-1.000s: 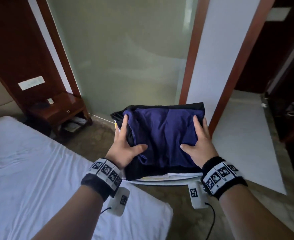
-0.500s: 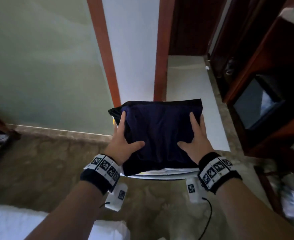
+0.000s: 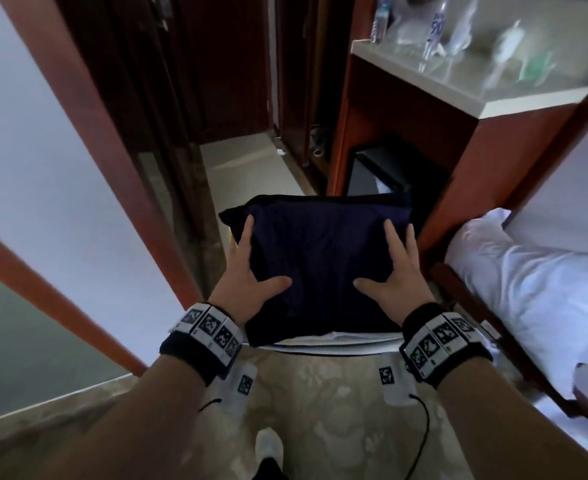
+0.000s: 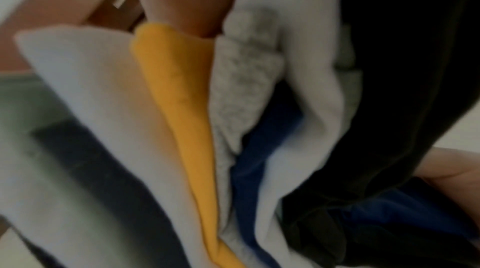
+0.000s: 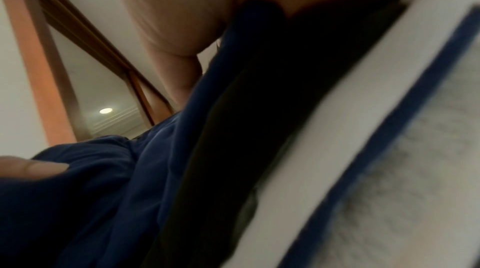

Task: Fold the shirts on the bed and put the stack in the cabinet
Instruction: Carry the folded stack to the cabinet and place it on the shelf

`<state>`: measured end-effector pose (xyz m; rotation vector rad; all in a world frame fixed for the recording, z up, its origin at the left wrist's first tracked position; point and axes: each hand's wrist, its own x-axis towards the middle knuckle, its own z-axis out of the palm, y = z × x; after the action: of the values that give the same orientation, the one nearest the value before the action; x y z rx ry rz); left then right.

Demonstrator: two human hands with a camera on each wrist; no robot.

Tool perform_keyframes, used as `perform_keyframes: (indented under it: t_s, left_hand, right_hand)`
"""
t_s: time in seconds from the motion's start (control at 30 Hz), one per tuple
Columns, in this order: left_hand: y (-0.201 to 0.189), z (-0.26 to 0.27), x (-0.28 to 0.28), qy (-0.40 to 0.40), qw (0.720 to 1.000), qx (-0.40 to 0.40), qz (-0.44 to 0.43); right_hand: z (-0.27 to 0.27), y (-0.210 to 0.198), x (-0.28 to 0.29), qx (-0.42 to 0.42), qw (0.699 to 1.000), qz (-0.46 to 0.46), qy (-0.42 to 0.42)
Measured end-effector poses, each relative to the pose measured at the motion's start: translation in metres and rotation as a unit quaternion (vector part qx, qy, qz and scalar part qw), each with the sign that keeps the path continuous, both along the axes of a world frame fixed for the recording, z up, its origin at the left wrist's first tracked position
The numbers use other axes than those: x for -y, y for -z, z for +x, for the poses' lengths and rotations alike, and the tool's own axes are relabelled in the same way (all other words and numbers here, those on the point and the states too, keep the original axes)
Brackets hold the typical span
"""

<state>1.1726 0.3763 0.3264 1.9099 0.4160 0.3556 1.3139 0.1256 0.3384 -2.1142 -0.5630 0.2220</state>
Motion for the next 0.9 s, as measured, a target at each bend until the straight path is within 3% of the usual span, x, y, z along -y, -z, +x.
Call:
perform_keyframes:
  t_s: [0.2, 0.6, 0.73, 0.9]
  left_hand:
    - [0.006, 0.121, -0.048, 0.043, 0.999, 0.017, -0.010]
    - [-0.035, 0.379, -0.172, 0.122, 0.990, 0.054, -0.036]
    - [-0.038, 0.466, -0.214, 0.122, 0.990, 0.059, -0.034]
    - [-0.066, 0.564, -0.281, 0.067, 0.995, 0.071, -0.025]
  right_hand:
    - [0.098, -0.004, -0.039, 0.007, 0.999, 0.011, 0.046]
    - [0.319, -0.039, -0.138, 0.043, 0.991, -0.001, 0.128]
    - [0.412, -0.034, -0.183, 0.048, 0.991, 0.003, 0.123]
    - [0.538, -0.052, -0.267, 0.055, 0.996, 0.024, 0.069]
